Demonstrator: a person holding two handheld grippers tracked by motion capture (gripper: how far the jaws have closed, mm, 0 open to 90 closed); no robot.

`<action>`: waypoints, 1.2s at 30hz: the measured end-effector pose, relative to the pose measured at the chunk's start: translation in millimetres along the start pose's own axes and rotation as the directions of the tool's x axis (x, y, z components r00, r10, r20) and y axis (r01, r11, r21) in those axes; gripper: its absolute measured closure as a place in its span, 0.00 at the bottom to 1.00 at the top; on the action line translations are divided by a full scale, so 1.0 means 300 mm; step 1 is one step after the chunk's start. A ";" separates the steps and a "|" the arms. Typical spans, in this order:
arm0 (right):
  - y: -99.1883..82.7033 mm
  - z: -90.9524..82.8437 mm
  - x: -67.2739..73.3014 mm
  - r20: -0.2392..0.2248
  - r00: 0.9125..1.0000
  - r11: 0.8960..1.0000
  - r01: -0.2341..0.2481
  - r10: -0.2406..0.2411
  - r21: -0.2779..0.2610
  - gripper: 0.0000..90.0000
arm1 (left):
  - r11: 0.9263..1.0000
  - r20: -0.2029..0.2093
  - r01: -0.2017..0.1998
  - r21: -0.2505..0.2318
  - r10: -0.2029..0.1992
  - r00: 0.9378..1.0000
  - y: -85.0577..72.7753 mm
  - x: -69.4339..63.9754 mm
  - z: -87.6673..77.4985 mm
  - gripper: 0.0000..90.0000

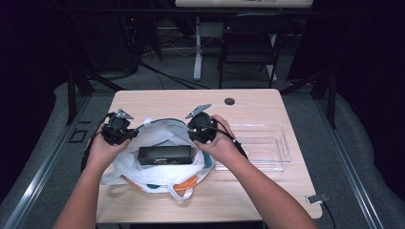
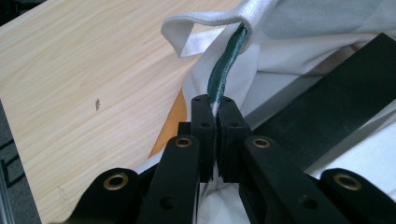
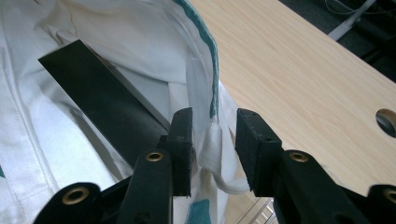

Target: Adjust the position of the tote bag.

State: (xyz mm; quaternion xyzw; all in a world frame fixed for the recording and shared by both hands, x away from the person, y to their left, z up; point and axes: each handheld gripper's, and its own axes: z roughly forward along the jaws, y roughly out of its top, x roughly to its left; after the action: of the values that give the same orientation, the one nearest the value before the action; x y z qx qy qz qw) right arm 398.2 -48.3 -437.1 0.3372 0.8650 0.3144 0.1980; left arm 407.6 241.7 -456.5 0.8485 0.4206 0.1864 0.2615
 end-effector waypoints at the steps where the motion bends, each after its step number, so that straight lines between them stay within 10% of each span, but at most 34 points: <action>1: -0.004 0.008 0.000 -0.001 1.000 1.000 -0.004 0.004 0.000 0.74 | 1.000 0.000 0.000 0.000 0.000 1.000 0.000 0.001 0.000 0.97; 15: -0.028 0.076 -0.003 0.016 1.000 0.998 -0.004 0.003 0.065 0.70 | 1.000 -0.001 0.004 -0.002 -0.004 1.000 0.000 0.004 0.001 0.97; 36: -0.028 0.112 -0.021 0.083 0.997 0.996 0.002 -0.010 0.093 0.90 | 1.000 0.009 -0.005 0.018 0.005 1.000 -0.004 0.001 0.024 0.97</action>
State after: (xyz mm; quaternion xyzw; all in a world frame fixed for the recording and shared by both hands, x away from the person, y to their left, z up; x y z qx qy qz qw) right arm 417.3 -43.7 -466.3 0.3563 0.8707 0.2589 0.2188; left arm 410.9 240.5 -462.8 0.8528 0.4189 0.1795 0.2551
